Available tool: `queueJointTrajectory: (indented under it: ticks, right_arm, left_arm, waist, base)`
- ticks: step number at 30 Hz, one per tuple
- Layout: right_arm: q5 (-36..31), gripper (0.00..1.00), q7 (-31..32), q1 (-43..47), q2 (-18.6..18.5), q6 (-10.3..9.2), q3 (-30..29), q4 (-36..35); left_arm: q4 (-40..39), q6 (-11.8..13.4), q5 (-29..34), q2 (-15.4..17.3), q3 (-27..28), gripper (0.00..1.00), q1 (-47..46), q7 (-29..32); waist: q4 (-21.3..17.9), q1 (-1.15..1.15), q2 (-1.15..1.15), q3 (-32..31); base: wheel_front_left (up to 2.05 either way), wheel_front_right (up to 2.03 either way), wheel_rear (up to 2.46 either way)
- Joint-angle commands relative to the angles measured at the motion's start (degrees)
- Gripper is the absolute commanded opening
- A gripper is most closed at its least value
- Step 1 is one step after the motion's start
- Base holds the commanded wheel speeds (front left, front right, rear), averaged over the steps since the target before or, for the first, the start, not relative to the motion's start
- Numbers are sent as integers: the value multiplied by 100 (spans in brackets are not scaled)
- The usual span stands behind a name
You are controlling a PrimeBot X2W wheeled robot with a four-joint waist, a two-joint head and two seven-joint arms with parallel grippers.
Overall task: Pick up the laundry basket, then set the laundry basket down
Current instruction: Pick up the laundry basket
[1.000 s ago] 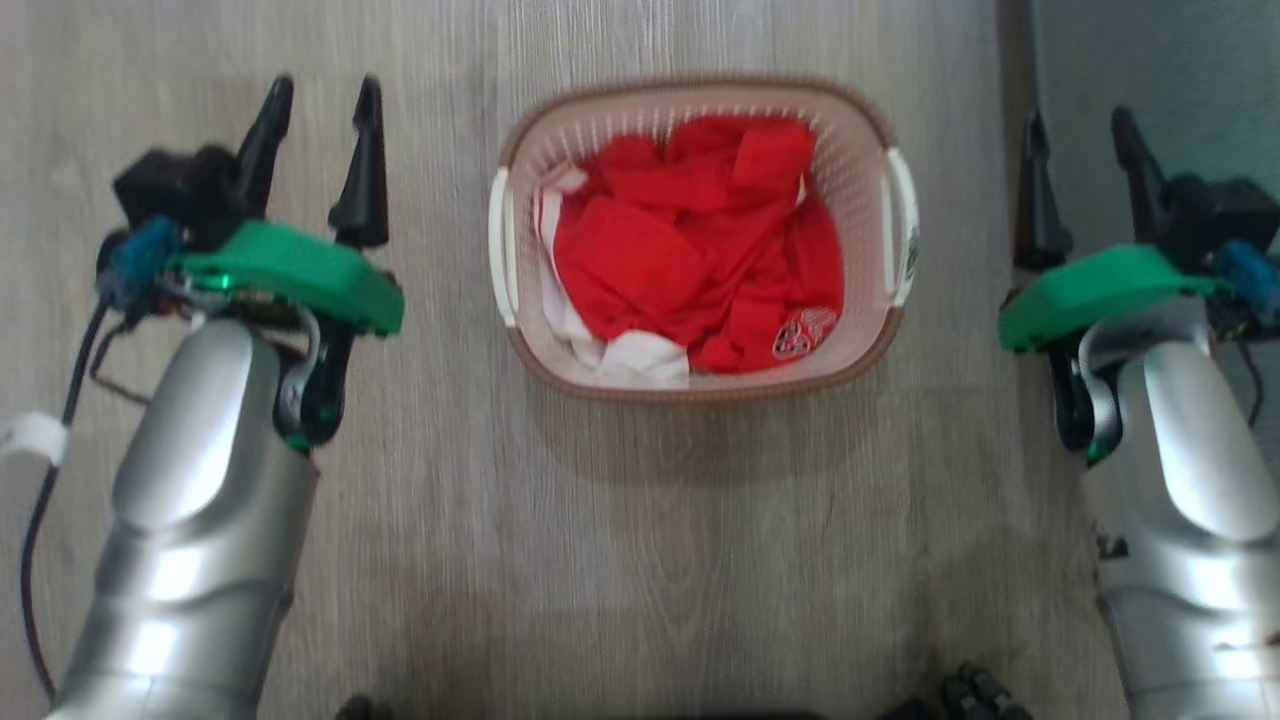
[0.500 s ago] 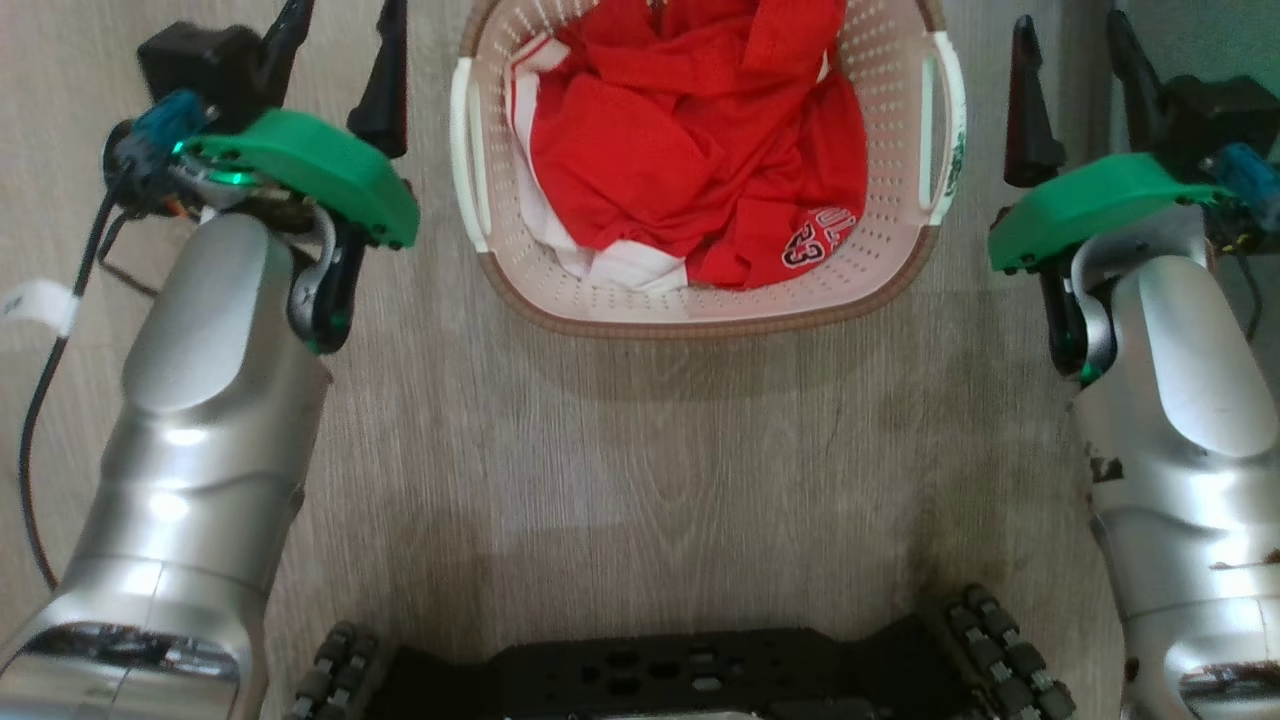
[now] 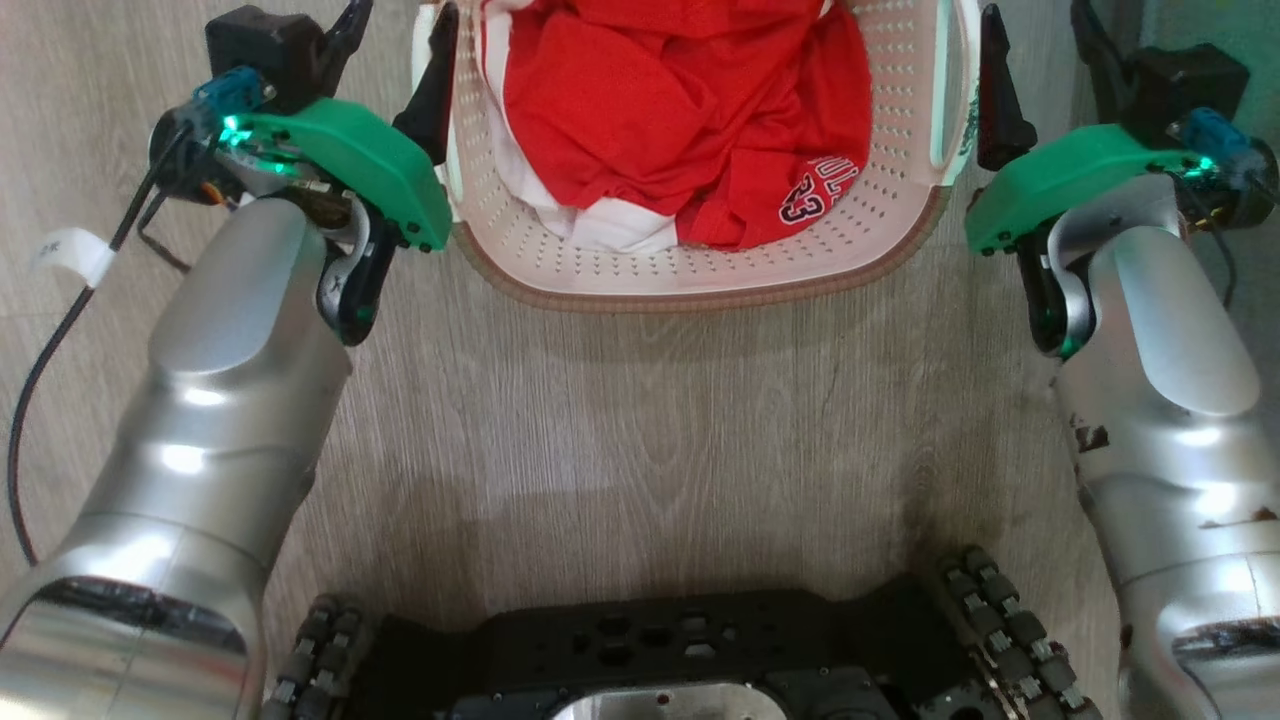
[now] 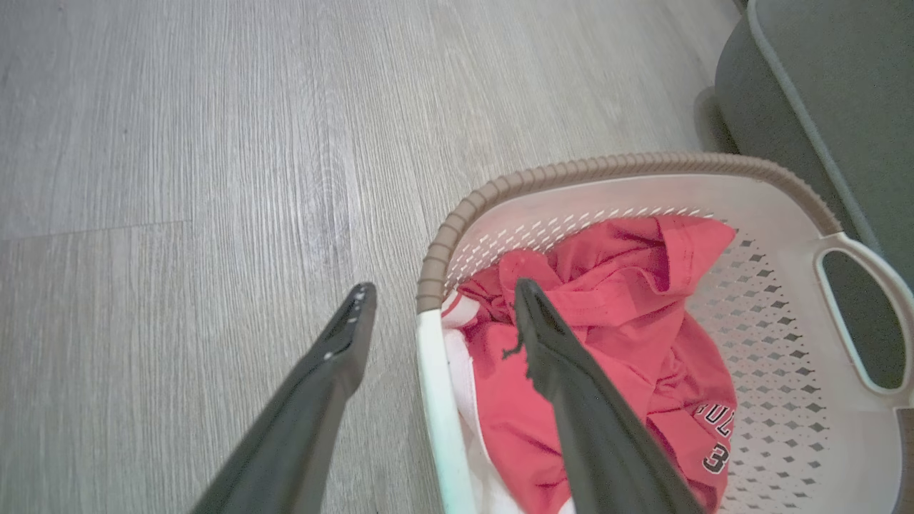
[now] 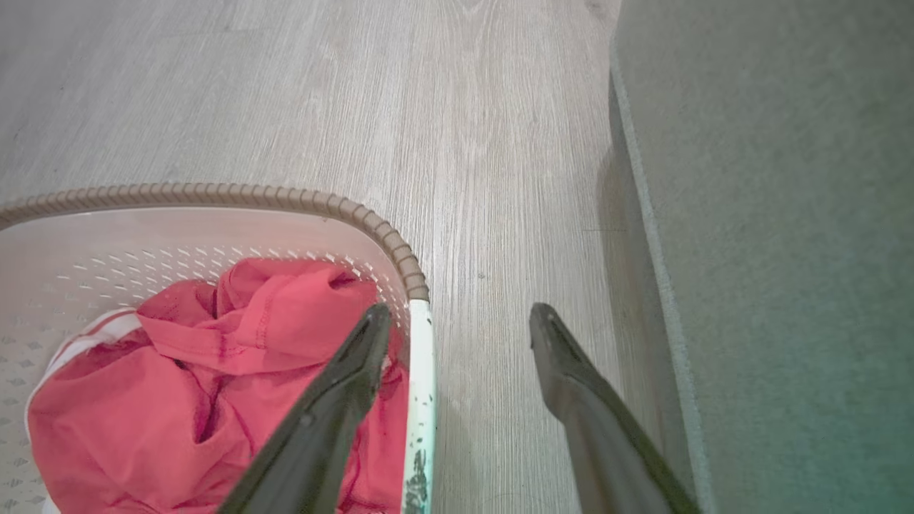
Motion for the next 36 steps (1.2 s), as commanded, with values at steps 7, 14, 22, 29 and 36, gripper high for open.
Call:
queueJointTrajectory:
  ticks: [7,14,22,29,36]
  right_arm:
    - [62,100,-45,-36,84,-8,210,286]
    - [117,100,-45,-186,84,-8,385,767]
    - [227,100,-45,-400,84,-8,494,1236]
    - [430,0,-45,-579,84,-8,642,1605]
    - [446,0,-45,-601,84,-8,658,1705]
  left_arm:
    - [518,-36,-366,233,-269,100,-171,-37]
    - [859,-36,-747,208,-739,100,-315,-37]
    - [1139,-36,-1342,172,-1283,100,-481,10]
    - [1232,-36,-1790,183,-1627,0,-601,49]
    - [1313,-36,-2094,179,-1828,0,-638,15]
  waist:
    - [-2,0,0,198]
    - [13,0,0,342]
    - [72,0,0,448]
    - [130,0,0,466]
    - [152,0,0,416]
  base:
    - [0,0,0]
    - [0,0,0]
    - [0,0,0]
    - [0,0,0]
    - [0,0,0]
